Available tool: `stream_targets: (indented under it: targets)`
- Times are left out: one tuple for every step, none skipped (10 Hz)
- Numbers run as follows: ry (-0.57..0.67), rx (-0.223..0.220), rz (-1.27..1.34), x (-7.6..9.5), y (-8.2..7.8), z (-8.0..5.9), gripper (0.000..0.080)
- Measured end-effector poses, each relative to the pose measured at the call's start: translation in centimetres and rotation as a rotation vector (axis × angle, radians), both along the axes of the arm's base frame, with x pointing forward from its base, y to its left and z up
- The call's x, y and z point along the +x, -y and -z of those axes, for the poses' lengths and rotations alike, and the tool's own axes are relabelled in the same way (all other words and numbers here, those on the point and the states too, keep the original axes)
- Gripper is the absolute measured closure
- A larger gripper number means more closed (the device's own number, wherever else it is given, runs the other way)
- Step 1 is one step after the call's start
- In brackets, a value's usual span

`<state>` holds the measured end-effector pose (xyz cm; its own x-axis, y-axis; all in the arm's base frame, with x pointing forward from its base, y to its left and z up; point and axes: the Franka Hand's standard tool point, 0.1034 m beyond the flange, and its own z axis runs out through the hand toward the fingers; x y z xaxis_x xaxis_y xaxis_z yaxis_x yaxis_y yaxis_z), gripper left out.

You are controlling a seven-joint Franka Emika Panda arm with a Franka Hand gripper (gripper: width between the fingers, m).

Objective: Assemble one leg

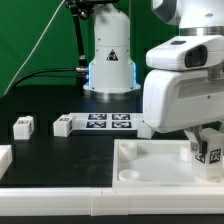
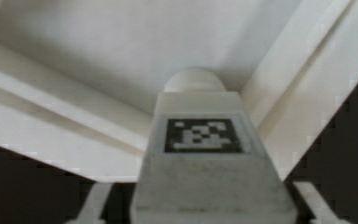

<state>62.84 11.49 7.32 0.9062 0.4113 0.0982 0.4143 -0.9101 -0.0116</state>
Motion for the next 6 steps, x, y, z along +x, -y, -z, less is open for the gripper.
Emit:
stream_targets:
  targets:
    - [-0.001, 0.002, 0.015, -0.01, -0.02, 0.01, 0.0508]
    - [-0.009, 0.017, 0.154, 0.00, -0.18, -0.04, 0.0508]
    - [-0.022, 0.045, 0.346, 0.26, -0.16, -0.29, 0.0508]
    - [-0.034, 0.059, 0.492, 0.21, -0.11, -0.17, 0.0508]
    - [-0.049, 0.072, 0.644, 0.12, -0.05, -0.03, 0.0508]
    - [-0.065, 0.091, 0.809, 0.06, 0.06, 0.16, 0.0508]
